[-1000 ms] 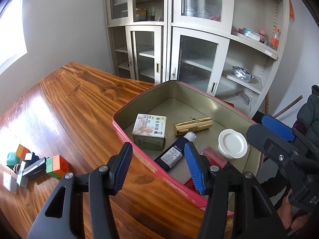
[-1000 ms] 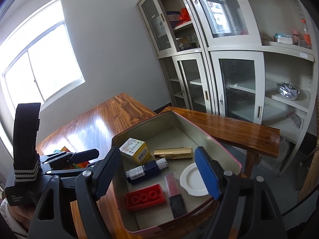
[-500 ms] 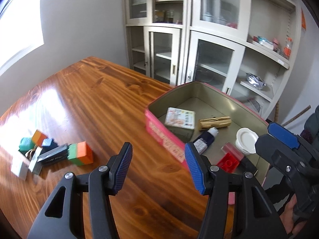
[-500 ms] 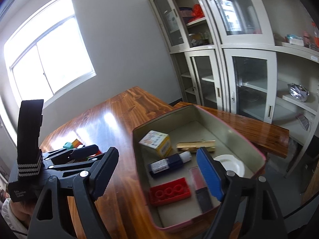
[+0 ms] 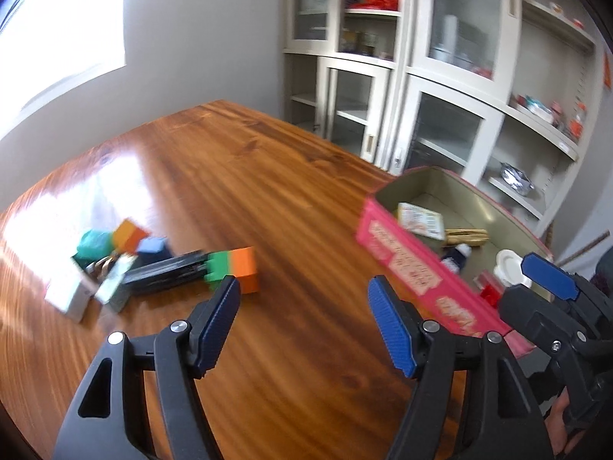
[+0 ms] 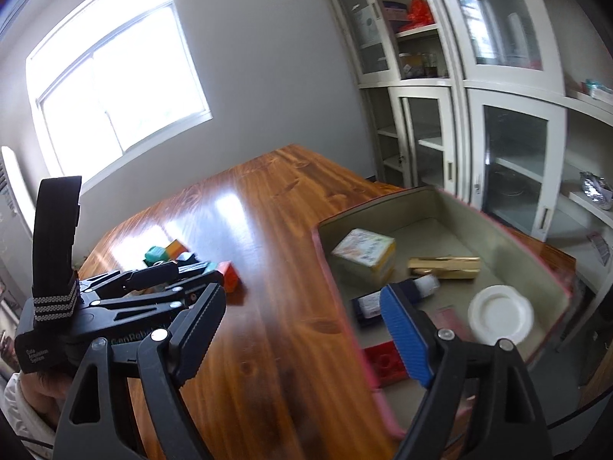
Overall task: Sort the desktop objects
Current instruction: 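Move both tools back over the objects on the table, then lower the left tool onto the white baby wash box and close on it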
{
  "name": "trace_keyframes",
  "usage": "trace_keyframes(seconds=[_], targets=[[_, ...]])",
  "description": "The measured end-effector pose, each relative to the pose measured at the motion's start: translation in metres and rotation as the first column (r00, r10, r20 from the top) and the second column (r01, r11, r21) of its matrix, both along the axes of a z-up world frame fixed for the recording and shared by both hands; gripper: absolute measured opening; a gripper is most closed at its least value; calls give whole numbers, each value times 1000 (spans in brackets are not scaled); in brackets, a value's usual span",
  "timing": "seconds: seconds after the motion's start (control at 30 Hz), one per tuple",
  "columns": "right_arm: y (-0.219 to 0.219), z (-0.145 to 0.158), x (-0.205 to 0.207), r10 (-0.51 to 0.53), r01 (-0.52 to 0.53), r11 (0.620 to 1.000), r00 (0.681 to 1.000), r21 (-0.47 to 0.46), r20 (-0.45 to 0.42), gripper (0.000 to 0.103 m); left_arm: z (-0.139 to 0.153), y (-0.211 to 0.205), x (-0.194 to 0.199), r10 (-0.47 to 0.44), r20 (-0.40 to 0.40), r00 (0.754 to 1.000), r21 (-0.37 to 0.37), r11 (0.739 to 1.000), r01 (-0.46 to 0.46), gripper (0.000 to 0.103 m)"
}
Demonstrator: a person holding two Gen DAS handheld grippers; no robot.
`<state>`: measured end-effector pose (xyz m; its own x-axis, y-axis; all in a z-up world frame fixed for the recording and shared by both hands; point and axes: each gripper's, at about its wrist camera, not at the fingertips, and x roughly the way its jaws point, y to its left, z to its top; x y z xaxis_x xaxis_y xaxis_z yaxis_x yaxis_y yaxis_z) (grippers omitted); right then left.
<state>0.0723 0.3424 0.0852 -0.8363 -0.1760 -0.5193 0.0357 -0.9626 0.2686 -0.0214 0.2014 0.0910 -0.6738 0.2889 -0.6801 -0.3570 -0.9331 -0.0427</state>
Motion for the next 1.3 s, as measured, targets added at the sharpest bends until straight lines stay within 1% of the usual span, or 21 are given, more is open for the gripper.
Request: trace_keyframes(seconds=[0.23,0.37,0.43,0.6,0.67,0.77,0.9,1.0,1.07,1.13,1.23,1.3], targets=[[-45,-15,-17,104,-104,994,993,8,49,86,-13,-68,-3,128,12,992,1,992,-128,73],[-67,-26,-28,148,-150,989,985,15,83,86,-26,-107,-9,215,21,976,-30,976,-215,73],[-76,-32,-36,161,-164,986,981,12,112,86,-30,-123,-11,241,28,970,-34,970,-240,73],[-99,-41,-48,205,-210,977,967,18,149,86,-39,-167,-17,330,53,943,-41,944,-328,73],[-108,-44,-49,221,-227,974,962,25,159,86,-41,-184,-22,370,63,927,-35,929,-368,73],[-116,-49,-54,240,-248,969,953,21,183,86,-44,-204,-29,407,76,910,-23,913,-406,73],[-122,-51,-59,248,-258,966,949,25,197,86,-47,-217,-44,429,77,900,-47,903,-426,73],[-124,-50,-63,251,-261,965,947,28,199,86,-46,-223,-57,419,71,905,-54,908,-416,73],[-125,-51,-66,248,-259,965,948,29,202,86,-46,-229,-67,433,89,897,-48,901,-430,73],[-125,-53,-68,248,-258,966,946,23,208,86,-46,-236,-75,449,109,887,-17,893,-450,73],[-127,-56,-73,252,-262,965,943,18,219,86,-49,-241,-88,495,144,857,-6,866,-499,73],[-129,-57,-75,257,-268,963,941,19,222,86,-51,-238,-94,509,149,848,-5,858,-514,73]])
